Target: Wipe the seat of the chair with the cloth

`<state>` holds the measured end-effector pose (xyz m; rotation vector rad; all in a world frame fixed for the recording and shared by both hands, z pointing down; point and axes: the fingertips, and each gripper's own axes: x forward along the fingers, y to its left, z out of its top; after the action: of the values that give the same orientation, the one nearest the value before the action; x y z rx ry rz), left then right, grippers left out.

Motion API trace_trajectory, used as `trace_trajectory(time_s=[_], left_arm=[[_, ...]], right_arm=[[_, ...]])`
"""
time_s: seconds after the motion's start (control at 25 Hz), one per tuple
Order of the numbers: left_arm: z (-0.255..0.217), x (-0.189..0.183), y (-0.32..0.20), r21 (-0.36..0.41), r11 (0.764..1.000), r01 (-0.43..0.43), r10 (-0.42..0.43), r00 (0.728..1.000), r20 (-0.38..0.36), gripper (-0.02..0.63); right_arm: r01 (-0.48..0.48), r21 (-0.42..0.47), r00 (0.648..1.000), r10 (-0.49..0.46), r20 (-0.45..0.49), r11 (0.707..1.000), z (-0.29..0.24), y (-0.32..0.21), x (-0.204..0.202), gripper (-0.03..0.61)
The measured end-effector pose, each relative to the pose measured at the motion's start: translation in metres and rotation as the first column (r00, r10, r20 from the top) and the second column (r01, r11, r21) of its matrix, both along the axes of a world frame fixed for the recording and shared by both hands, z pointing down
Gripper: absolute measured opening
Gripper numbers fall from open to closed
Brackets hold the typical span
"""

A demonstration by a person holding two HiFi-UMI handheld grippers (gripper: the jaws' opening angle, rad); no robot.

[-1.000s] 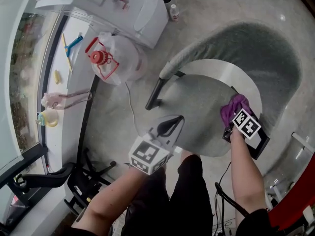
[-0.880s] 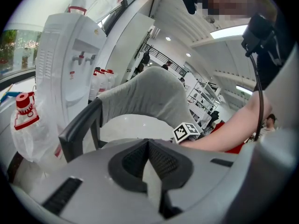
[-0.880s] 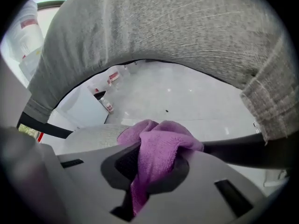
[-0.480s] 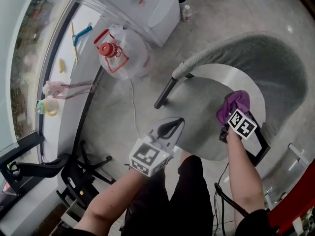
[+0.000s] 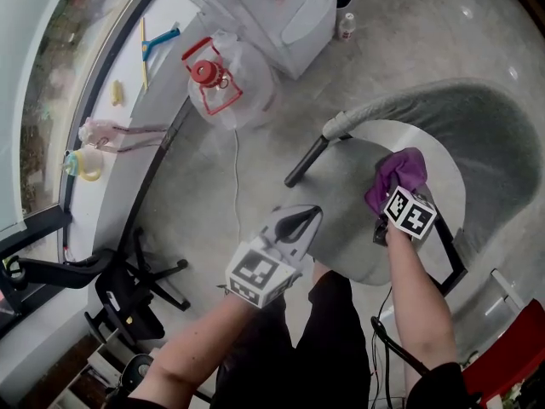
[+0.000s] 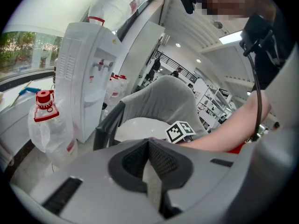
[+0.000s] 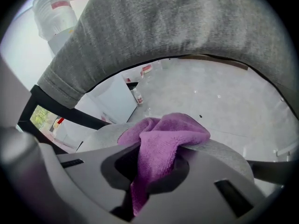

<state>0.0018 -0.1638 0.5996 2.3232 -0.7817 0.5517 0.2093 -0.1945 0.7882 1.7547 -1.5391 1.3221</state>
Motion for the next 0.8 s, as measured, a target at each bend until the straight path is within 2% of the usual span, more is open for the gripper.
trace_trajectory(time_s=[0.4,0.8], left_arm=[[0.000,-0.025,-0.001,0.003,0.997,0.080,-0.080,0.997,0.007,0.003],[-0.003,-0.056,-0.001,0.006,0.987,0.159,-0.159,0.987,0.004,0.003]], right_arm=[[0.196,0.038,0.976,-0.199,0.091,0.980,-0.003,-0.038,-0.075,0.025],[0.307,0.056,0.943,-0.312,0.118,0.950,-0.005,-0.059,-0.126,0.025]])
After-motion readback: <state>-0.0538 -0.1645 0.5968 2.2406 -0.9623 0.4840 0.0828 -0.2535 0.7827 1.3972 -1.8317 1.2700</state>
